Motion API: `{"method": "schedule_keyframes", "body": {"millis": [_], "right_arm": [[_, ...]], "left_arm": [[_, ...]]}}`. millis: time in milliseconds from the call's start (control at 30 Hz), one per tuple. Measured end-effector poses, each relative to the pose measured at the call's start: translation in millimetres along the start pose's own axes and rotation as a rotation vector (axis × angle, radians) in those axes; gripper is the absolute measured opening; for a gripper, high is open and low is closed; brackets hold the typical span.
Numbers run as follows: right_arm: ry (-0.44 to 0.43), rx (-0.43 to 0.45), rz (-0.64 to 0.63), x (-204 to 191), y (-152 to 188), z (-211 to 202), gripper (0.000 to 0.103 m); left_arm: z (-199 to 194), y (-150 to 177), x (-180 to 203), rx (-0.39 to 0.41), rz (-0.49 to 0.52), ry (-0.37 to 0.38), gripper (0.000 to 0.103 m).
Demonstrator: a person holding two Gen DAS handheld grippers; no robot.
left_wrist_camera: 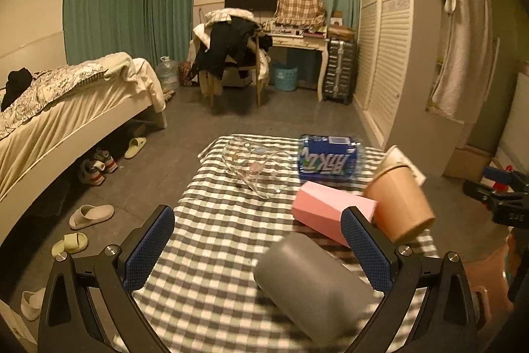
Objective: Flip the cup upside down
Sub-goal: 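Reach the right gripper to the white leaf-print cup and grasp it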
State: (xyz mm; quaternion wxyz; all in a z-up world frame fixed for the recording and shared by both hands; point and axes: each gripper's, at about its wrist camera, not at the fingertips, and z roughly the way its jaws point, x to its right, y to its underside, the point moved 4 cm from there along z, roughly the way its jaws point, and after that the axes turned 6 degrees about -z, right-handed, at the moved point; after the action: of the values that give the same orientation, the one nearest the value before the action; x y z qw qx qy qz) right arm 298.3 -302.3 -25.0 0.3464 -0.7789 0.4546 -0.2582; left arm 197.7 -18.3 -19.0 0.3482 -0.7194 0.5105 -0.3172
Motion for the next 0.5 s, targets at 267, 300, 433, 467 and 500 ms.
{"method": "schedule_keyframes", "body": {"millis": [267,300,433,467,500], "right_arm": [[-0.083,-0.073,-0.003,6,-2,93,0.081],[-0.087,-0.081,-0.002,7,-3,102,0.079],[-0.133,-0.09,0.004,12,-3,124,0.073],[-0.152,-0.085,0.008,11,-4,129,0.073],[-0.17,-0.083,0.013,12,-5,134,0.073]], "left_arm": [[43,-13,-5,-0.015,0.017,-0.025,0.103],[46,-13,-5,-0.017,0.02,-0.027,0.103],[56,-14,-1,-0.026,0.039,-0.021,0.103],[58,-14,1,-0.028,0.047,-0.018,0.103],[59,-14,1,-0.028,0.054,-0.016,0.103]]}}
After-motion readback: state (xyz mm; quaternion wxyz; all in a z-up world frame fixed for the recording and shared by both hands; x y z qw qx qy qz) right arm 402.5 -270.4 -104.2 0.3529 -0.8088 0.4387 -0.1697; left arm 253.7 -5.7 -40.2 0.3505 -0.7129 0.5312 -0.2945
